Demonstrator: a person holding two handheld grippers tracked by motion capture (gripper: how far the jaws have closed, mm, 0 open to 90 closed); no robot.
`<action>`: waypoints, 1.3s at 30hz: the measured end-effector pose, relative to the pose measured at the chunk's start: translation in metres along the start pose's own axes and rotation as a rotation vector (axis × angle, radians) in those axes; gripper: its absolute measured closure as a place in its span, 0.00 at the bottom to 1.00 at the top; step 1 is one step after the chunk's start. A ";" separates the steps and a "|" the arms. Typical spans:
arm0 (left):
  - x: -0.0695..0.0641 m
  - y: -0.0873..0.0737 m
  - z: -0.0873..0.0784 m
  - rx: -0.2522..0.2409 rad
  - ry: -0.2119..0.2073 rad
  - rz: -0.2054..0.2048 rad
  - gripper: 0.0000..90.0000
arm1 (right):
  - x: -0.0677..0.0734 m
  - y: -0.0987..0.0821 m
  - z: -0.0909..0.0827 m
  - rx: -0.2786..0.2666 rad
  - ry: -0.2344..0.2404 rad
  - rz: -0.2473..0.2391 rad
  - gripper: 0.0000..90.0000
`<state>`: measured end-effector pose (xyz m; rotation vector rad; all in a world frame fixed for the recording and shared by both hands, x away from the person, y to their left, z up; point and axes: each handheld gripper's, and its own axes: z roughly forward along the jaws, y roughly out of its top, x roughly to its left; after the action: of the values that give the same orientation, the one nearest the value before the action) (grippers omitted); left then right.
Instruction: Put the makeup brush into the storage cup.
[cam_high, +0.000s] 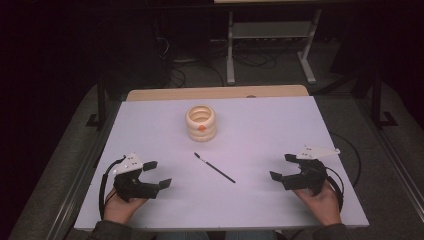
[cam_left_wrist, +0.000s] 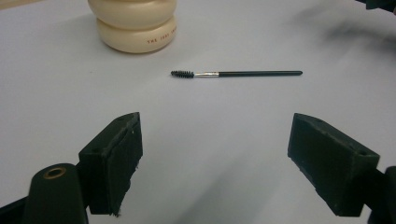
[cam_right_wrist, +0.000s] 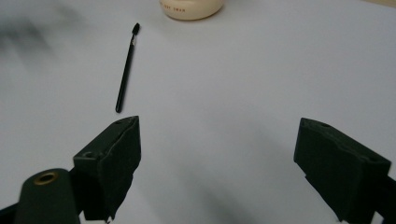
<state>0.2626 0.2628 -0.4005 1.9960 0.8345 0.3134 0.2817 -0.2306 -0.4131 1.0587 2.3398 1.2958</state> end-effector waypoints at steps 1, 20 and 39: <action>0.000 0.000 0.000 -0.001 0.001 0.000 0.20 | 0.000 0.001 0.000 -0.004 0.001 0.005 0.15; 0.000 0.000 -0.001 -0.001 -0.001 0.004 0.20 | 0.006 0.015 0.001 0.023 0.015 0.001 0.15; -0.002 0.003 -0.002 -0.005 -0.002 0.004 0.21 | 0.013 0.044 0.006 0.073 0.023 0.015 0.15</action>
<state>0.2614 0.2619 -0.3970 1.9929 0.8278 0.3150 0.2969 -0.2032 -0.3790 1.0903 2.4172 1.2425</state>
